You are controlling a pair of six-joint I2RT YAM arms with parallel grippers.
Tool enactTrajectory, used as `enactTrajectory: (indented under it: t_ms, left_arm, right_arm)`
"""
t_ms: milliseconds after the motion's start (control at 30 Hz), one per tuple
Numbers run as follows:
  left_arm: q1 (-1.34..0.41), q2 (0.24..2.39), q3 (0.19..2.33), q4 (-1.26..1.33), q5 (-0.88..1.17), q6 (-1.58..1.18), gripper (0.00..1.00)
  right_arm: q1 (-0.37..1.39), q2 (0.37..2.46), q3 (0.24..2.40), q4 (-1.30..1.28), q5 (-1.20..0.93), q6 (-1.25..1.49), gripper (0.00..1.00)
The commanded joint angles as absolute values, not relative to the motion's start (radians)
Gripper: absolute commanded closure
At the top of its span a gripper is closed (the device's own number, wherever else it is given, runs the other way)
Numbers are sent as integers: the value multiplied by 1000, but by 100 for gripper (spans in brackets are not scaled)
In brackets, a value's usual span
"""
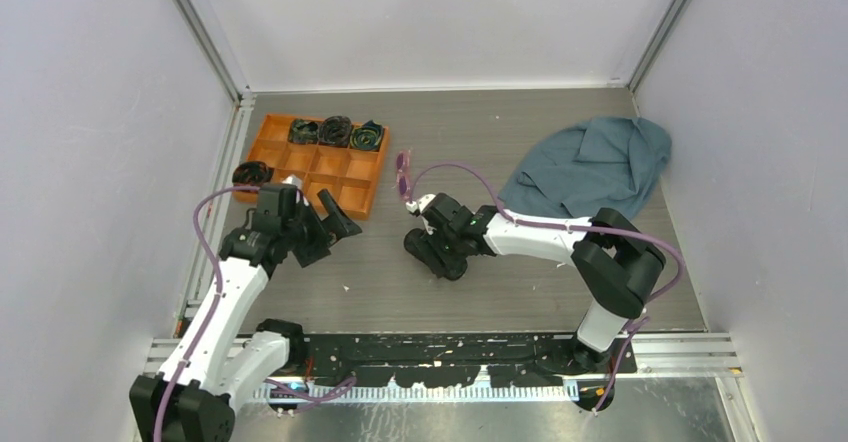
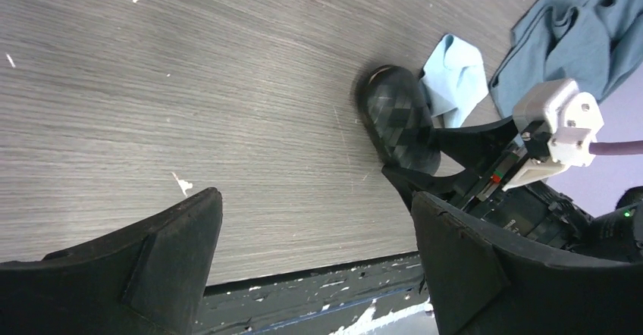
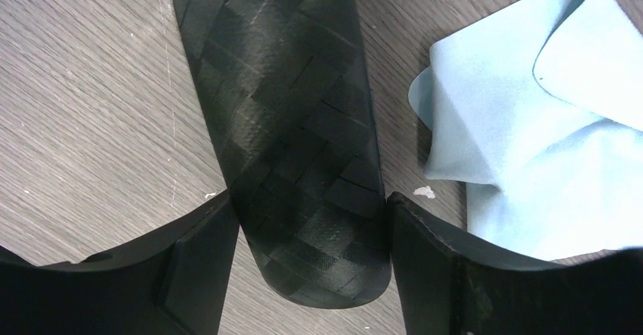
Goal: Organize the sunglasses
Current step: Pick up the sunglasses case from the center of the board.
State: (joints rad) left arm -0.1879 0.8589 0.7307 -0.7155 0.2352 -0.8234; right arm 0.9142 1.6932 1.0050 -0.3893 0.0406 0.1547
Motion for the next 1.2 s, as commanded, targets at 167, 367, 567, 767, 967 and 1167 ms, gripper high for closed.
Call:
enactTrajectory:
  t_ms: [167,367,567,767,967,1167]
  left_arm:
    - [-183,1015,802,-765,284,-775,12]
    - [-183,985,796,-752,242,-795,0]
    - [-181,976,803,-718,324,-768,0]
    - [-181,915,736,-562,424,-861,0]
    - [-181,735,641,-273,561,-907,0]
    - [-180,689,565,-58,637,-1014,0]
  right_arm:
    - [913,1697,1049,-386,44,161,52]
    - [902,1584,1047,-366,15,240,62]
    - [785,1435,1003,-225,-272,423,66]
    - [731,1399,945,4,-427,666,71]
    - [723,1458,844,420,-533,994,75]
    - [712,1505,827,606,-588,1138,77]
